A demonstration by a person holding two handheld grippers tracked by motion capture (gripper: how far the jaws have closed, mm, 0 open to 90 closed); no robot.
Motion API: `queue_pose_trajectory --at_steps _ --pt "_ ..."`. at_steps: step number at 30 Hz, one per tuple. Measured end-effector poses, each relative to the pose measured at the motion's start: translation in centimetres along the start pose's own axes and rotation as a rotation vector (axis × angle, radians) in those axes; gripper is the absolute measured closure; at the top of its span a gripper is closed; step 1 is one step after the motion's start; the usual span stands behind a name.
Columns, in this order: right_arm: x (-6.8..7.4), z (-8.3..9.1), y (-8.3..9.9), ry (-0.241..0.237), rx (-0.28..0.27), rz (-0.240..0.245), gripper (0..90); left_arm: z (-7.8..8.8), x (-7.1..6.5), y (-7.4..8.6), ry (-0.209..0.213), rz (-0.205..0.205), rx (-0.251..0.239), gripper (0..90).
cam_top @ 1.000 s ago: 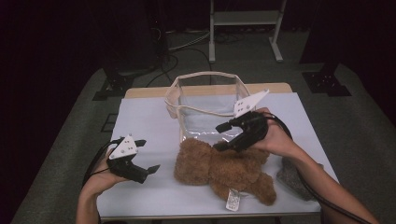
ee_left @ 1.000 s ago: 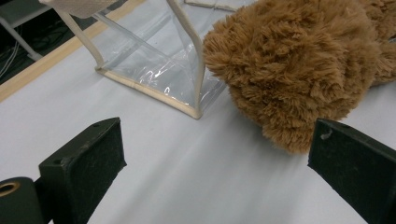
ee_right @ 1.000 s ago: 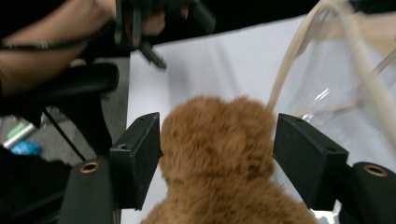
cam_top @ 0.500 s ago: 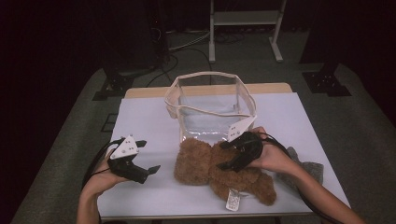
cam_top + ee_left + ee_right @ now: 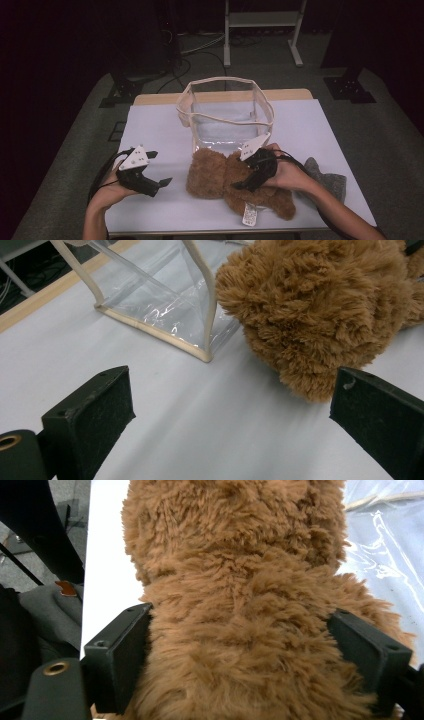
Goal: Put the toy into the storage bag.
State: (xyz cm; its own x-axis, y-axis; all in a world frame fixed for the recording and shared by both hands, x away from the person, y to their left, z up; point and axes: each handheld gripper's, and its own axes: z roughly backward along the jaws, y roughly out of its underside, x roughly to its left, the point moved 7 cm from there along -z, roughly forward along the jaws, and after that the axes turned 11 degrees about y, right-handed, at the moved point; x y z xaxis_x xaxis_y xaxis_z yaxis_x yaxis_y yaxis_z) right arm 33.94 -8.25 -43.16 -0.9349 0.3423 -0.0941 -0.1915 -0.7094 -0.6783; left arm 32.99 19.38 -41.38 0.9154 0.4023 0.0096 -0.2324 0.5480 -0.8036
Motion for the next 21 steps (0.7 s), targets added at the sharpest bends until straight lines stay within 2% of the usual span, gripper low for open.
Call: queue_pose_trajectory --at_steps 2,4,15,21 --pt "0.1 -0.3 0.1 0.010 0.016 0.016 14.7 0.0 0.0 0.0 0.001 0.000 0.003 3.0" --pt "0.2 -0.4 0.2 0.012 0.027 0.011 14.1 0.0 0.0 0.1 0.000 0.001 0.002 3.0" --pt "0.5 -1.3 0.3 0.031 0.056 0.043 12.7 -0.2 0.1 0.2 0.005 0.000 0.010 3.0" --pt "0.5 -1.7 0.6 0.027 0.072 0.050 17.5 -0.3 0.1 0.2 0.009 0.002 0.007 3.0"
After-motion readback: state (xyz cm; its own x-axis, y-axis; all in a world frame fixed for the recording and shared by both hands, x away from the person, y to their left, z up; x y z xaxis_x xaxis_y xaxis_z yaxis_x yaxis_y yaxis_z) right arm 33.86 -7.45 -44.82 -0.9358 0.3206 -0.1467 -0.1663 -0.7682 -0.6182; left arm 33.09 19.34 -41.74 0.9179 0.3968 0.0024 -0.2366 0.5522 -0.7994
